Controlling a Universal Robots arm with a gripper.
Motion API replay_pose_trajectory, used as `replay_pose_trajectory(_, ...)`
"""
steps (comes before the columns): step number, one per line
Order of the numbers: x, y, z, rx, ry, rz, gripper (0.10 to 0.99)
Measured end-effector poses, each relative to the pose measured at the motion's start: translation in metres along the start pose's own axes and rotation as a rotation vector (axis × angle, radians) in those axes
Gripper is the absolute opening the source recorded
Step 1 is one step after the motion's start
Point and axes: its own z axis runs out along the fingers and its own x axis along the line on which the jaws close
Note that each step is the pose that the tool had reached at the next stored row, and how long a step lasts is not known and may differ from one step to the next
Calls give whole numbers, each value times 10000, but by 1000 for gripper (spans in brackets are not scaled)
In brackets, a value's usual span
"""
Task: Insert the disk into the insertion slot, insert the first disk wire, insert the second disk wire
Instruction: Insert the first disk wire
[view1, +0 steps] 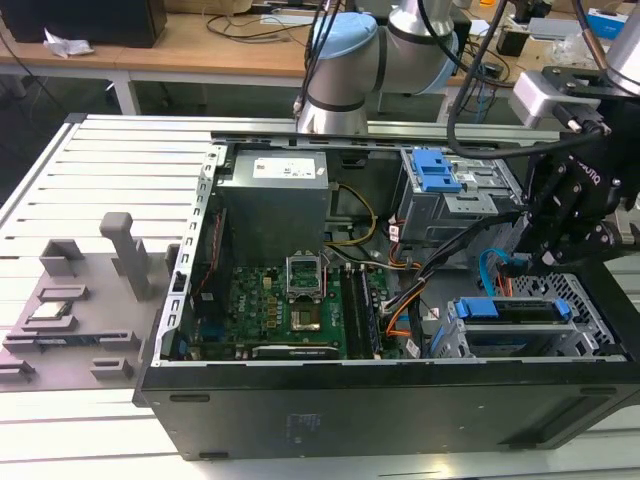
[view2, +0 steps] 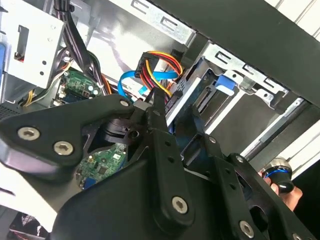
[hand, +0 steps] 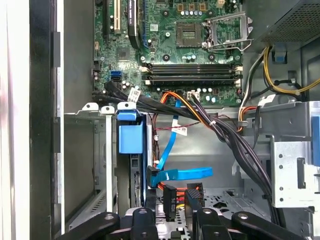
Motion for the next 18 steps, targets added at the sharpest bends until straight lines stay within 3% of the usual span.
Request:
replay_pose_trajectory(2,-1,-1,36,1,51,12,361)
replay_pose_trajectory(8,-1,-2,36,2,84,14,349)
replay_pose_trajectory(9,-1,-2,37,2,95,14,216)
replay_pose_trajectory(10,-1,-2,36,3,102,15,169)
replay_pose_trajectory(18,6,-2,37,4,143,16,169)
